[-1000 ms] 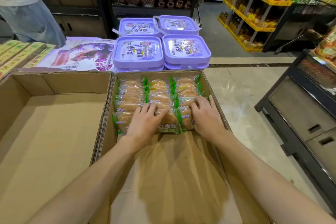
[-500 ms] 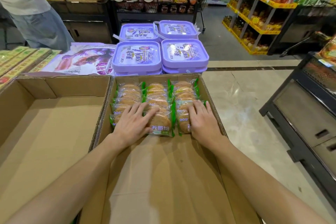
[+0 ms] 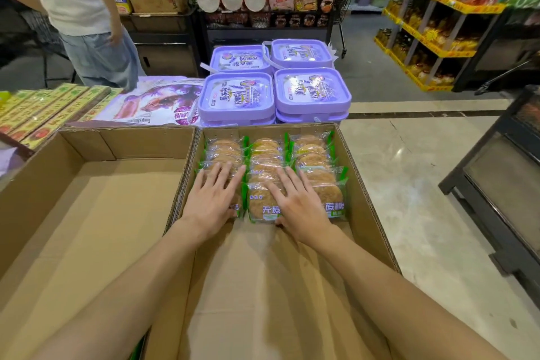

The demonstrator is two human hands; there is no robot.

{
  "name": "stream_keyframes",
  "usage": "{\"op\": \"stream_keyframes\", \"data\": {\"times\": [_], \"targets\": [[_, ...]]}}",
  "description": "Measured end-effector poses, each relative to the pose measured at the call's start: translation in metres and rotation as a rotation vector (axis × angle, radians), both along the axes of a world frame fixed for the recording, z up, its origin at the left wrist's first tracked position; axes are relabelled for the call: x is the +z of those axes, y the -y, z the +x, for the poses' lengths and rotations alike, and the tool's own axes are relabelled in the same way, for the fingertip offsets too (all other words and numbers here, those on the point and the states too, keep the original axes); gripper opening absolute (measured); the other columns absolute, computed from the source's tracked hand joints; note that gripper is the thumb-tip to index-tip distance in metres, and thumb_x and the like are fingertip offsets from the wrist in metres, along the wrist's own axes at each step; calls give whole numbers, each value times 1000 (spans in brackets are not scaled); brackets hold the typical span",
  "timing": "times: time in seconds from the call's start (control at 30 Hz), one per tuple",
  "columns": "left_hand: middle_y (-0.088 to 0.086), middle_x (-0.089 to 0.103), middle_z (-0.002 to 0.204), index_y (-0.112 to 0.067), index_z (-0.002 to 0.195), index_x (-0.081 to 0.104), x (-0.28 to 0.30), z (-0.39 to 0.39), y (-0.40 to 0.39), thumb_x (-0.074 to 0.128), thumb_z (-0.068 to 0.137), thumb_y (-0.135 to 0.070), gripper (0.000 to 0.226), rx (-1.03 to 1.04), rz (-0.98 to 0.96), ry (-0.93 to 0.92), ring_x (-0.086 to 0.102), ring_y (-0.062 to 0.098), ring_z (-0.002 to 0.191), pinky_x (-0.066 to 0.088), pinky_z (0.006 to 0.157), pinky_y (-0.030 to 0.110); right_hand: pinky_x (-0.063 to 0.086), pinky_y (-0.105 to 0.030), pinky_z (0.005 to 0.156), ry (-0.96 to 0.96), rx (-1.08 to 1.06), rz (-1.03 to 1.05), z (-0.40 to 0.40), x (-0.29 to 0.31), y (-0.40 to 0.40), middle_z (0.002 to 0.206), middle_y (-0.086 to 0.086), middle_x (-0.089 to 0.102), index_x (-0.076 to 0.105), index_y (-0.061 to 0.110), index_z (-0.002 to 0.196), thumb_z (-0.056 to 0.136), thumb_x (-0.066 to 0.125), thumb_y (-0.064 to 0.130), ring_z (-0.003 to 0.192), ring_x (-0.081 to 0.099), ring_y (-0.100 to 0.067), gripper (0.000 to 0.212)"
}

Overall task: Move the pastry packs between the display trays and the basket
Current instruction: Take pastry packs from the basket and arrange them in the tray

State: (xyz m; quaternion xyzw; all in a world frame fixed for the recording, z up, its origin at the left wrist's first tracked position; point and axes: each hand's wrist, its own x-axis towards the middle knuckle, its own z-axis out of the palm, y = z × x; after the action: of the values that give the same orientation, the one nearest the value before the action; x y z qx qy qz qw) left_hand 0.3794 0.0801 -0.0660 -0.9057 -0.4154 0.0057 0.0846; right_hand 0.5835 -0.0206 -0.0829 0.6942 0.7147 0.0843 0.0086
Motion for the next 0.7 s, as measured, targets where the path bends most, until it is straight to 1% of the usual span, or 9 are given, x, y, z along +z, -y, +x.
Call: {"op": "stream_keyframes", "data": {"times": [0.1,0.27,0.33,0.4,0.47,0.53,0.57,0.63,0.7], "targets": [[5,-4,170,-28,156,-23,1,-2,1,65,91,-52,112,52,-10,-27,-4,26,156,5,124,51,23,-55,122,1,24,15,1,-3,1,157,-21,37,38,18,153,62,90,49,148,32,-37,109],[7,-10,169,-24,157,-22,4,5,6,63,94,-49,109,102,-58,-24,-9,28,156,1,125,52,23,-56,122,-17,4,-14,-3,-4,-1,158,-22,36,38,19,153,60,88,55,148,31,-37,112],[7,-9,169,-23,158,-20,6,4,7,67,90,-51,114,90,-86,-5,-10,28,156,2,126,51,18,-57,123,-22,-17,-13,-5,0,2,163,-22,24,26,20,158,69,83,57,152,21,-37,112],[7,-6,169,-23,159,-16,12,1,12,69,86,-56,117,69,-89,28,-8,27,156,3,126,50,7,-57,124,-54,-47,-5,-6,8,8,167,-20,5,8,24,161,81,75,55,155,3,-35,109],[8,-2,170,-22,160,-14,20,0,20,66,87,-60,114,52,-82,78,-4,27,156,4,126,48,-1,-54,125,-74,-100,4,-7,20,22,168,-18,-3,3,24,161,88,68,53,156,-5,-33,102],[10,1,169,-20,161,-10,25,0,32,61,91,-59,106,-2,-71,135,-1,28,156,5,126,47,-2,-49,126,-119,-140,25,-7,36,44,168,-17,0,8,21,162,94,63,49,156,0,-32,92],[11,5,169,-18,161,-5,28,1,39,59,93,-58,101,-53,-62,165,2,28,156,7,125,47,2,-47,126,-159,-160,49,-6,44,58,168,-17,6,13,19,161,96,60,44,156,6,-32,84],[13,15,168,-16,161,10,34,5,59,56,94,-58,92,-164,-70,251,10,30,155,11,125,47,19,-46,125,-218,-255,141,-6,62,90,164,-18,23,27,15,157,97,59,33,151,24,-35,71],[13,24,165,-16,159,23,40,10,84,52,95,-60,83,-278,-139,339,20,32,153,18,123,47,34,-46,116,-260,-398,251,-9,76,129,156,-19,37,39,12,151,94,63,28,139,41,-38,64]]}}
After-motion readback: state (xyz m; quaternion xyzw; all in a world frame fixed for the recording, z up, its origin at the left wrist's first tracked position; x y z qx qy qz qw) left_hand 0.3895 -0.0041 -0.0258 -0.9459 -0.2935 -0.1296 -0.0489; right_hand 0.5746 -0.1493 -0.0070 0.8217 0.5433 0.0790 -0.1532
